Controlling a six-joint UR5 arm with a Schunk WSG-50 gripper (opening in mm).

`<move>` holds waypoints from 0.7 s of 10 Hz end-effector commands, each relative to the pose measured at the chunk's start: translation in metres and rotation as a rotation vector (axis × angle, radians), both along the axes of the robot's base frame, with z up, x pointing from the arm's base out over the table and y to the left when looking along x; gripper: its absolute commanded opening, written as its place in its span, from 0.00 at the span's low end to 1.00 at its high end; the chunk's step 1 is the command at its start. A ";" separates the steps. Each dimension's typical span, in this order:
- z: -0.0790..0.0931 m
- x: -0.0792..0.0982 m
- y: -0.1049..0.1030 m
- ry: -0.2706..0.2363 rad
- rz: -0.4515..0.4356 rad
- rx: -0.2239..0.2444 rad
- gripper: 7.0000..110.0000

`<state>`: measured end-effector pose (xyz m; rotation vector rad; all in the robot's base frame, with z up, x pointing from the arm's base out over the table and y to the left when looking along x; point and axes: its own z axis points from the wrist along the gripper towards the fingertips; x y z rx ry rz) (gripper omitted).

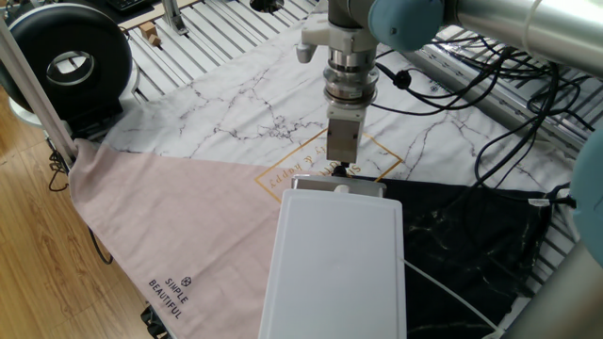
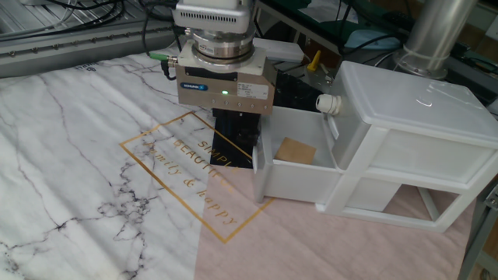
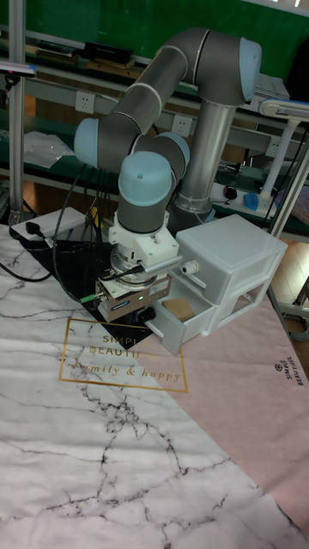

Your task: Put things in the drawer

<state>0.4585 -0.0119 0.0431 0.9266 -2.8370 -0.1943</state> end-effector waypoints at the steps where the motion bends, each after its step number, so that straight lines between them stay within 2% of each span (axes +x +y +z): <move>1: 0.003 0.005 0.003 -0.008 -0.001 0.025 0.00; 7: 0.004 0.007 0.011 -0.007 -0.009 0.051 0.00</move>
